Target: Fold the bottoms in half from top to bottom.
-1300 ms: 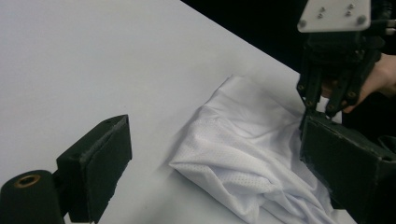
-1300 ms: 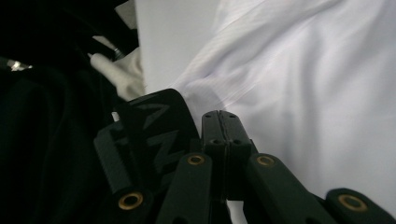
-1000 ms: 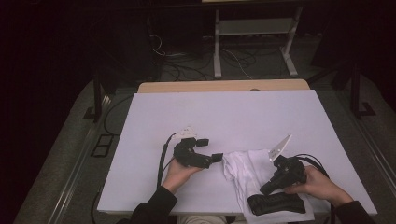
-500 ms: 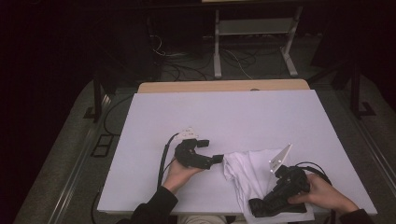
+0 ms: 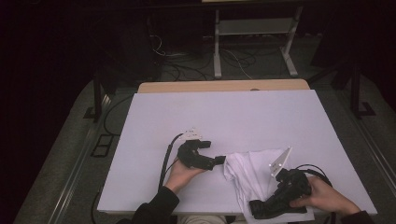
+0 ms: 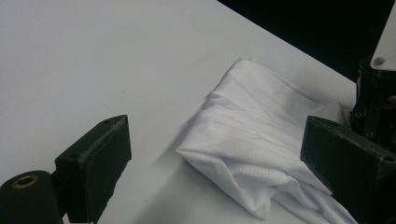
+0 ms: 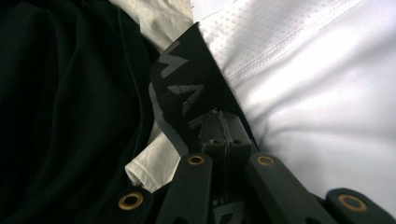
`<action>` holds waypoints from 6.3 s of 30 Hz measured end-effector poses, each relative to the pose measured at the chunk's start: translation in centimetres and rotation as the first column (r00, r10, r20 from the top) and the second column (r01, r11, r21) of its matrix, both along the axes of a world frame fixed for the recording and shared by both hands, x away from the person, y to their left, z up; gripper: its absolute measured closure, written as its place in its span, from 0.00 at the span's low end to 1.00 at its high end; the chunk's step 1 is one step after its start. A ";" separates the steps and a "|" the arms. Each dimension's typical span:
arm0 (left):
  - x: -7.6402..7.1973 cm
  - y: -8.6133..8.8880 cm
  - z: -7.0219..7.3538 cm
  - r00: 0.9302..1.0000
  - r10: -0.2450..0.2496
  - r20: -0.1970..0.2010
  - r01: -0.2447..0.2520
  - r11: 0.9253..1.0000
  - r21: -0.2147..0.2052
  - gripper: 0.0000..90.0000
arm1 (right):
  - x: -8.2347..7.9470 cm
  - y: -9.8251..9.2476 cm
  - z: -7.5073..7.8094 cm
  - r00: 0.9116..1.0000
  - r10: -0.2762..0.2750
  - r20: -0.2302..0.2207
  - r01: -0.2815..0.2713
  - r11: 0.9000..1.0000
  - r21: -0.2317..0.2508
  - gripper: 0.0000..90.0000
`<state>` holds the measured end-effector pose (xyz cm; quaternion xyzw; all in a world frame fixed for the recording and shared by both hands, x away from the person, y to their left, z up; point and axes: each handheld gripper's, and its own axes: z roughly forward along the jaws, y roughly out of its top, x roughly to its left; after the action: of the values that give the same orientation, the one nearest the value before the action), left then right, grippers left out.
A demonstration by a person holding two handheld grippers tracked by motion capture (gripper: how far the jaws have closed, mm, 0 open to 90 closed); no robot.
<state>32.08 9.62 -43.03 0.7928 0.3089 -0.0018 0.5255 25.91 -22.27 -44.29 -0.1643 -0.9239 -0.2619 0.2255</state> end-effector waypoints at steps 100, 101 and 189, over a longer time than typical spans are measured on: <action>3.2 -4.2 -3.4 0.977 -0.047 -0.206 0.054 0.998 0.032 0.26 | 8.5 -11.5 -0.1 0.743 -0.640 0.198 0.617 0.768 0.169 0.48; 3.3 -4.2 -3.4 0.976 -0.050 -0.212 0.058 0.998 0.031 0.28 | 8.6 -11.4 -0.1 0.742 -0.641 0.198 0.618 0.768 0.170 0.50; 7.3 1.4 2.9 1.000 0.009 -0.004 -0.007 0.966 0.259 0.94 | 15.1 -0.8 1.1 0.688 -0.705 0.175 0.639 0.702 0.315 0.95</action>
<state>39.37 10.98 -40.09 0.8534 0.3111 0.0386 0.4165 41.01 -23.03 -43.17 -0.4270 -0.7834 -0.4516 -0.0037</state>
